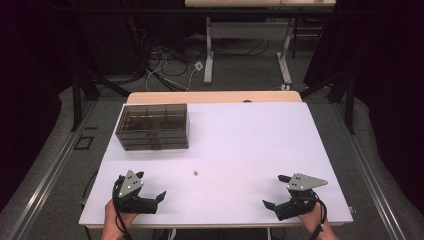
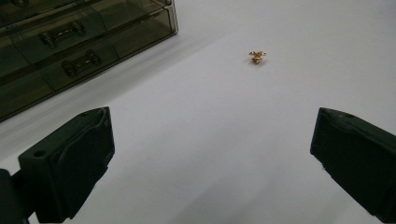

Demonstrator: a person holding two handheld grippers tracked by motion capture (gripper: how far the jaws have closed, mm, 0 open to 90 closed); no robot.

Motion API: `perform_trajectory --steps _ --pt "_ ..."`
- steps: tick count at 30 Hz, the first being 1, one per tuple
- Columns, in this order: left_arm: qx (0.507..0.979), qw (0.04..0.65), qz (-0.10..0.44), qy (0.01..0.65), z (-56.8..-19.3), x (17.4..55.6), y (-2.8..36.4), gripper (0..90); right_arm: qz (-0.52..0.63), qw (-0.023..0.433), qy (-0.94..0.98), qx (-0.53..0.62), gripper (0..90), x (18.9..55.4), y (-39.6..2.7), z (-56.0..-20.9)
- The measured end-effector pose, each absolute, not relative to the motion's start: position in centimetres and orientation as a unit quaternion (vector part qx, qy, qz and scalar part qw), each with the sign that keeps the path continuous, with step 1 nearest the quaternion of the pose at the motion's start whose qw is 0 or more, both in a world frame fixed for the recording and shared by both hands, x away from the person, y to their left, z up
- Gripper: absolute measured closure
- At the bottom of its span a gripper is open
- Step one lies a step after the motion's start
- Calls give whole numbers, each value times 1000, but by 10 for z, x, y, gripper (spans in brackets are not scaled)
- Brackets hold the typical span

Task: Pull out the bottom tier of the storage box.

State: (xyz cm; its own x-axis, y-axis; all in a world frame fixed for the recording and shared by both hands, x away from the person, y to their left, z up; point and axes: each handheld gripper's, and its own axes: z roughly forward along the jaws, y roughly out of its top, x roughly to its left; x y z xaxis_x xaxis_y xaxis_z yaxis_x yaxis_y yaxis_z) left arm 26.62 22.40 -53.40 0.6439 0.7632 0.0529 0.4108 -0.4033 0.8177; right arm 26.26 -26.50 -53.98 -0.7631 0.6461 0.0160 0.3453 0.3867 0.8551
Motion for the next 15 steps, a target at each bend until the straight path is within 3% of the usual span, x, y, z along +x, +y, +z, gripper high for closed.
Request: perform_trajectory --steps 15 --pt "814 377 220 383 -531 276 218 0 452 156 824 302 0 262 -264 -539"
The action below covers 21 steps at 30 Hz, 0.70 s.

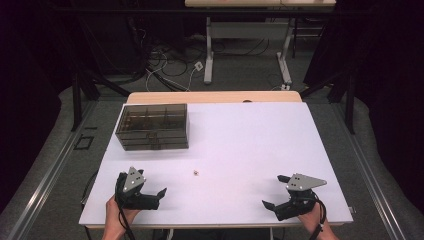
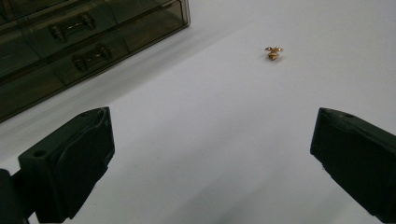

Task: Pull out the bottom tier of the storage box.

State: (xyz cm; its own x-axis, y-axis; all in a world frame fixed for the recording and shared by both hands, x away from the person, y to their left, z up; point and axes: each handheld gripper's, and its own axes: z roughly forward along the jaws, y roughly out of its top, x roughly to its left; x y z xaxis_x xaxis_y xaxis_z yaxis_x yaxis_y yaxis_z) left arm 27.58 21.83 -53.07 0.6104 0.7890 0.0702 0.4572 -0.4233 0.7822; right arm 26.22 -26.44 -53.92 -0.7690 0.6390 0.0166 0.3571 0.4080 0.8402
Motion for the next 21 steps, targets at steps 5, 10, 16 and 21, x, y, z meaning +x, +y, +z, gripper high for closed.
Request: perform_trajectory --steps 5,10,16,21 --pt "815 368 216 392 -531 282 215 0 450 157 826 299 0 263 -264 -539" --pt "812 364 212 404 -531 287 215 0 448 155 828 298 0 263 -264 -539" --pt "813 348 218 413 -528 302 211 0 448 156 827 301 0 262 -263 -540" --pt "812 341 218 420 -528 311 208 0 449 161 825 305 0 263 -264 -540"
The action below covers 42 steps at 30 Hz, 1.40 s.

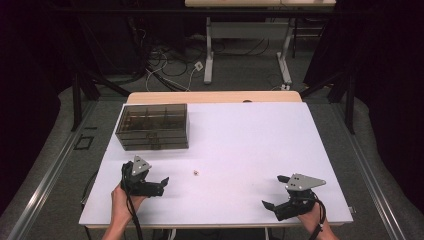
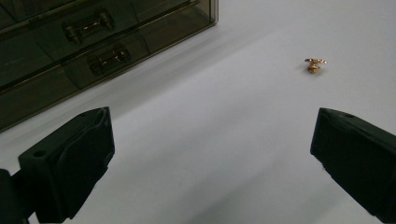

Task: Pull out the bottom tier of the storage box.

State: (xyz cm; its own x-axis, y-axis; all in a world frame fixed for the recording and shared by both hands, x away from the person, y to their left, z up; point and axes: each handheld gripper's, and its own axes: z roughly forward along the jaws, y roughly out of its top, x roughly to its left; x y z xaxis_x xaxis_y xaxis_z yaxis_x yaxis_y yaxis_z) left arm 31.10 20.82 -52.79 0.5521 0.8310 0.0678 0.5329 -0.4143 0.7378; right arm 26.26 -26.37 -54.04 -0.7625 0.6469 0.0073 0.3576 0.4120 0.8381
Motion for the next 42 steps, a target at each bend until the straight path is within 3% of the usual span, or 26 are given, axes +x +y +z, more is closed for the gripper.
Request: perform_trajectory --steps 42 --pt "777 278 202 527 -533 378 215 1 443 153 833 295 0 264 -261 -541"
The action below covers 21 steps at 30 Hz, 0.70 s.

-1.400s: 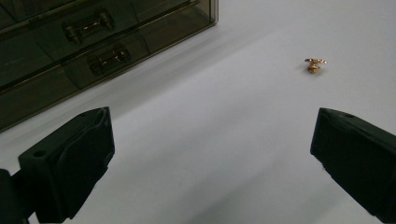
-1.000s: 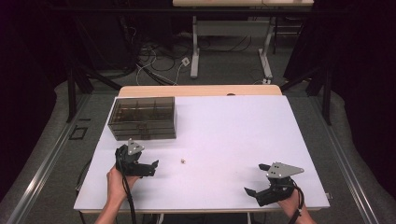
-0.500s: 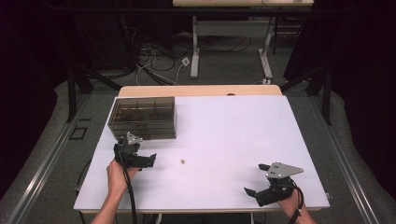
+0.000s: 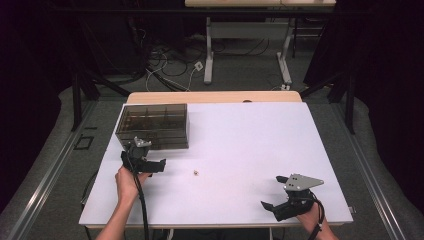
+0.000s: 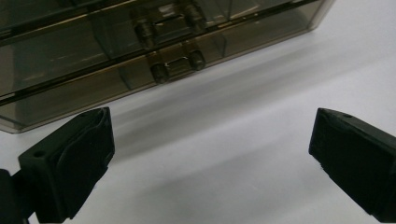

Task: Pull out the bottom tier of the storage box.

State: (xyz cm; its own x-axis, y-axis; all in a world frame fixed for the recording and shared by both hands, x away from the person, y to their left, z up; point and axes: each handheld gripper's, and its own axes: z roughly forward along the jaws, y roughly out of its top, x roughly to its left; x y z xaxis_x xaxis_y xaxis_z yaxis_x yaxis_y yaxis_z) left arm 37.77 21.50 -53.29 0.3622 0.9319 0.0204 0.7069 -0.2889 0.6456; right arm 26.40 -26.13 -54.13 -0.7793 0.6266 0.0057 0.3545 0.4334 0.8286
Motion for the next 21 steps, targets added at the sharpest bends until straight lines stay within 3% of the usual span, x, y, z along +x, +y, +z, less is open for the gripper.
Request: perform_trajectory --steps 14,21 --pt "757 281 198 555 -535 394 212 9 442 153 832 298 0 264 -261 -541" --pt "754 284 203 556 -538 398 210 139 440 153 834 297 0 263 -260 -541"
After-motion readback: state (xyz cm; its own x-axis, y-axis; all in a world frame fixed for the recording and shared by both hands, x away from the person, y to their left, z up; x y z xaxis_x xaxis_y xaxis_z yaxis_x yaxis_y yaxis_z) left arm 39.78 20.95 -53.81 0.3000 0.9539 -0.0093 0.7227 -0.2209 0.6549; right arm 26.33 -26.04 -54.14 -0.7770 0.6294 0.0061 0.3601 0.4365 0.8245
